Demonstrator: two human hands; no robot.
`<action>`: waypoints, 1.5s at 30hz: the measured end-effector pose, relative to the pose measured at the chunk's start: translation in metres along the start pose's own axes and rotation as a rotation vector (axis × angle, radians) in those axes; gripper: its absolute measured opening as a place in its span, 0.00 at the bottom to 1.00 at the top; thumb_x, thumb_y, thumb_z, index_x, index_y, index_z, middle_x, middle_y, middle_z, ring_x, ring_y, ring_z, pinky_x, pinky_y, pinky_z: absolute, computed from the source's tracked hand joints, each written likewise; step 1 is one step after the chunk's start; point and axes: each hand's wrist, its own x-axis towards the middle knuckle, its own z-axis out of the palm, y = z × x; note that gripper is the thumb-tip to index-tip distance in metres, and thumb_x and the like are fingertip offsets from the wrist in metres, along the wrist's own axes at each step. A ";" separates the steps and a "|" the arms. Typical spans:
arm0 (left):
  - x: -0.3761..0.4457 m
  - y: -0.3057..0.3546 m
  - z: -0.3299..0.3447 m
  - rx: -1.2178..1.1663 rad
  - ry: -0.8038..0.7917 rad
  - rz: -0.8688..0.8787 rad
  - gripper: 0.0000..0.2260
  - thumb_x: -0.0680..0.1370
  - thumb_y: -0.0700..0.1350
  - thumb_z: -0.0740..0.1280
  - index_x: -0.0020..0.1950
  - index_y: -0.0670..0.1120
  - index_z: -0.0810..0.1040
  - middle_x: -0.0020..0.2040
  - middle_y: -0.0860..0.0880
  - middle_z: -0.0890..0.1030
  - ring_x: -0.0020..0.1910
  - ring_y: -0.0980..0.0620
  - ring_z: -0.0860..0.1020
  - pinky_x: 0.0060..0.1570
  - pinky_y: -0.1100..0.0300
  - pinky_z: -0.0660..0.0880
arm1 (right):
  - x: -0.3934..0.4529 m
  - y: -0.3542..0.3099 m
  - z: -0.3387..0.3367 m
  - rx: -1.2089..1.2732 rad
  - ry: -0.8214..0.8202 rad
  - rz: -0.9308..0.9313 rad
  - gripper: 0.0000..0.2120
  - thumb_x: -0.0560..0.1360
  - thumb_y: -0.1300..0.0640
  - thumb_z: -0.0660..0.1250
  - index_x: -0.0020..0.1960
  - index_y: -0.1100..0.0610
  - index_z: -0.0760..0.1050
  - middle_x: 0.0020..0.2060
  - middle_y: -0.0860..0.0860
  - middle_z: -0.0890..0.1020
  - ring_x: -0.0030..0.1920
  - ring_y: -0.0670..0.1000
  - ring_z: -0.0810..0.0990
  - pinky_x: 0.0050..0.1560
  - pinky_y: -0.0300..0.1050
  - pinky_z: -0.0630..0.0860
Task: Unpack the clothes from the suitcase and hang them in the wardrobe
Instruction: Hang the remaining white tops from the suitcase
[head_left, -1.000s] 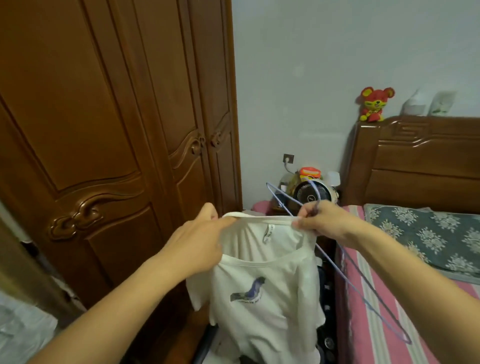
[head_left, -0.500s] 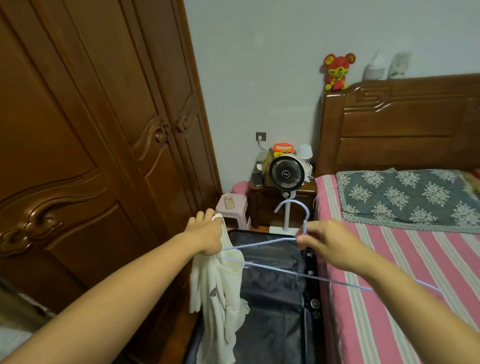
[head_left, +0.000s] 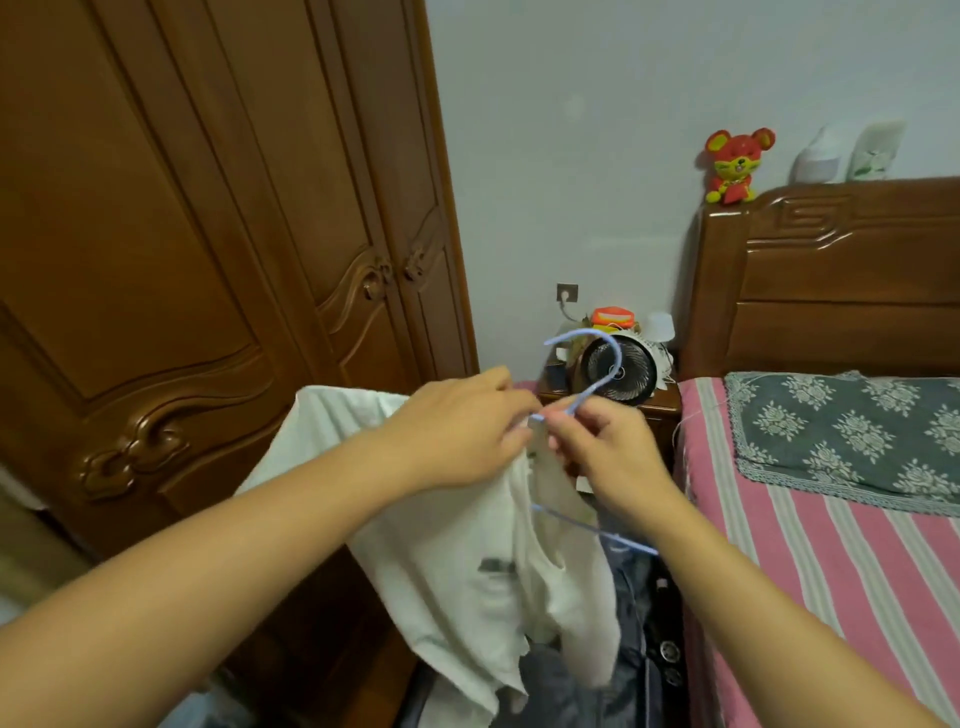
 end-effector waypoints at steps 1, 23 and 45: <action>-0.001 -0.006 -0.002 0.039 0.031 0.027 0.12 0.83 0.56 0.56 0.65 0.60 0.73 0.53 0.55 0.77 0.54 0.50 0.79 0.44 0.54 0.74 | 0.005 -0.003 -0.001 -0.026 0.005 -0.014 0.07 0.79 0.61 0.68 0.43 0.57 0.81 0.33 0.51 0.81 0.34 0.48 0.78 0.38 0.43 0.74; -0.084 -0.112 0.014 -0.165 0.199 -0.012 0.23 0.83 0.58 0.56 0.67 0.47 0.80 0.60 0.52 0.84 0.58 0.56 0.81 0.58 0.68 0.72 | -0.016 0.097 -0.088 -1.130 -0.434 -0.449 0.30 0.66 0.68 0.65 0.64 0.47 0.76 0.61 0.46 0.80 0.61 0.51 0.78 0.61 0.49 0.74; -0.086 -0.116 0.014 -0.183 0.510 -0.296 0.20 0.84 0.56 0.54 0.63 0.49 0.80 0.58 0.54 0.82 0.58 0.52 0.80 0.53 0.52 0.78 | 0.052 -0.009 0.001 -1.123 -0.271 -0.637 0.12 0.84 0.41 0.47 0.44 0.45 0.53 0.31 0.45 0.69 0.30 0.55 0.72 0.30 0.49 0.64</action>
